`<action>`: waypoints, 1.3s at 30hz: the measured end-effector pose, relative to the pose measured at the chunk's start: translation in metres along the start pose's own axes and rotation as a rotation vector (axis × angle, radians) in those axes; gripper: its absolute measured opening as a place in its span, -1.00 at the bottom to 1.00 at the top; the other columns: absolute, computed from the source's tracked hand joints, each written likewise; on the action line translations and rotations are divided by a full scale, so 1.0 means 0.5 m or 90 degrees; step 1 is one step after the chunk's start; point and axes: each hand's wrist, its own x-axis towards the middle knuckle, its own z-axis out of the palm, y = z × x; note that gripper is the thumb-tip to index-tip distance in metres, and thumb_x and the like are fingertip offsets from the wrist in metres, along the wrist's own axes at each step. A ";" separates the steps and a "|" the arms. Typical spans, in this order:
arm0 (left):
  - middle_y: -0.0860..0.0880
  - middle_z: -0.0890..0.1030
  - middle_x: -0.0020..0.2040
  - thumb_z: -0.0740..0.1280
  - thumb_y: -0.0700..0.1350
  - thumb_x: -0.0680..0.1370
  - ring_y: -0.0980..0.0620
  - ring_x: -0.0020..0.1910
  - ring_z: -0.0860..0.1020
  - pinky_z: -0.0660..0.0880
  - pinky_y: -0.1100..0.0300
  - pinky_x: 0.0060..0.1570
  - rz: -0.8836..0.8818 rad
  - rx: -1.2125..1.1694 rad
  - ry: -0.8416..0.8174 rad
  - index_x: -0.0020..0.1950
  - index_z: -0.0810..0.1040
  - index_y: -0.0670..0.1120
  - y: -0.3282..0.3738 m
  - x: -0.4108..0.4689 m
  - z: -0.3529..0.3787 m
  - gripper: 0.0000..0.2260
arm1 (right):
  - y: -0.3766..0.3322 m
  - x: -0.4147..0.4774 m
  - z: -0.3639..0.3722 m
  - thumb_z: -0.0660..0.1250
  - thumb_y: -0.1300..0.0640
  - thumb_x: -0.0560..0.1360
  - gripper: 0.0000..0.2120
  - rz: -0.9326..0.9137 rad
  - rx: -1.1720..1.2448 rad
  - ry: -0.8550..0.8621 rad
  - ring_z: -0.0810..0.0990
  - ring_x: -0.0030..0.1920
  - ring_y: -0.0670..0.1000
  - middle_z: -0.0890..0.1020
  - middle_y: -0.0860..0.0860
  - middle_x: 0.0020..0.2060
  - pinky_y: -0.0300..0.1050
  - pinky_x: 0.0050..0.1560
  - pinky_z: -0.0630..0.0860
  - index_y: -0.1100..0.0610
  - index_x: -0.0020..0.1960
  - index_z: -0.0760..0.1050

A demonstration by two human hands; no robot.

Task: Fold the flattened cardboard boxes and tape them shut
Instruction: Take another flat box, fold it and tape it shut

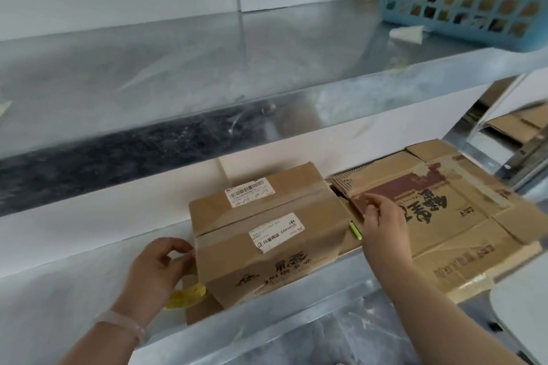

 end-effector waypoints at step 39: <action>0.19 0.49 -0.09 0.51 -0.13 0.42 0.30 -0.05 0.47 0.34 0.55 -0.12 0.158 0.002 -0.002 -0.19 0.70 0.12 -0.046 -0.020 -0.011 -0.88 | -0.233 -0.269 0.033 0.15 0.09 0.62 -0.59 -0.282 0.010 -0.458 0.54 -0.24 -0.13 0.57 -0.19 -0.23 -0.35 -0.25 0.42 -0.40 0.28 0.36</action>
